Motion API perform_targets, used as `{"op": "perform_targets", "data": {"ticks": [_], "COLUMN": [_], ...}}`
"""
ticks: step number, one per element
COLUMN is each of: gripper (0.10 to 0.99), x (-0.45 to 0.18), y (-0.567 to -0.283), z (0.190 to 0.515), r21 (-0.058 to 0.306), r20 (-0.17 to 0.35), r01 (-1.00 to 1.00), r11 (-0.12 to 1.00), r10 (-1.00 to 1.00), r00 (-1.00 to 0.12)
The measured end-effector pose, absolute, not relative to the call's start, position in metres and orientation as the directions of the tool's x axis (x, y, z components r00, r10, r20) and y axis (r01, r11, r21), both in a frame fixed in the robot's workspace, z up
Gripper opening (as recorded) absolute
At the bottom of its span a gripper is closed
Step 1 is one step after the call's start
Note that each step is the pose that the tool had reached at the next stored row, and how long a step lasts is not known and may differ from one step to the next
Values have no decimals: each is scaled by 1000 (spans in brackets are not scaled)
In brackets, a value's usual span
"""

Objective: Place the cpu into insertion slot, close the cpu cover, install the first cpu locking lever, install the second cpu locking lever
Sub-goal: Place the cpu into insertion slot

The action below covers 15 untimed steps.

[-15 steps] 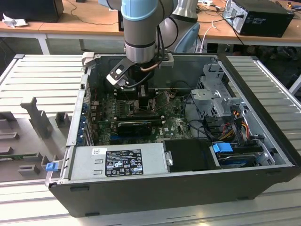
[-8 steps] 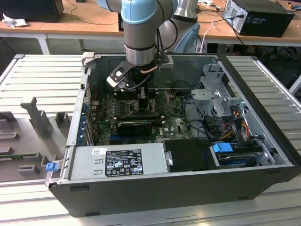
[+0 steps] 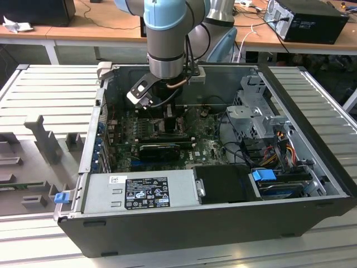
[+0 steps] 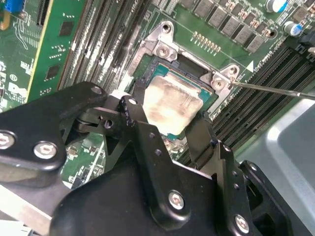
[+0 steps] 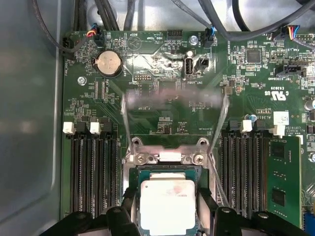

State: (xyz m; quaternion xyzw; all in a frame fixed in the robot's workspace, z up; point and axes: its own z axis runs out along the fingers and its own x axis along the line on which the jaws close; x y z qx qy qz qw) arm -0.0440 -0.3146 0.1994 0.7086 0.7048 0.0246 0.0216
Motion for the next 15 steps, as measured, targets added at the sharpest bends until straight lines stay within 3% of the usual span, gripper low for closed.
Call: {"op": "perform_targets", "data": {"ticks": [15], "gripper": [604], "x": [-44], "y": [-315], "z": [202], "r21": [65], "r20": [-15], "r01": [998], "r11": [-4], "r10": [1000], "r00": [5]}}
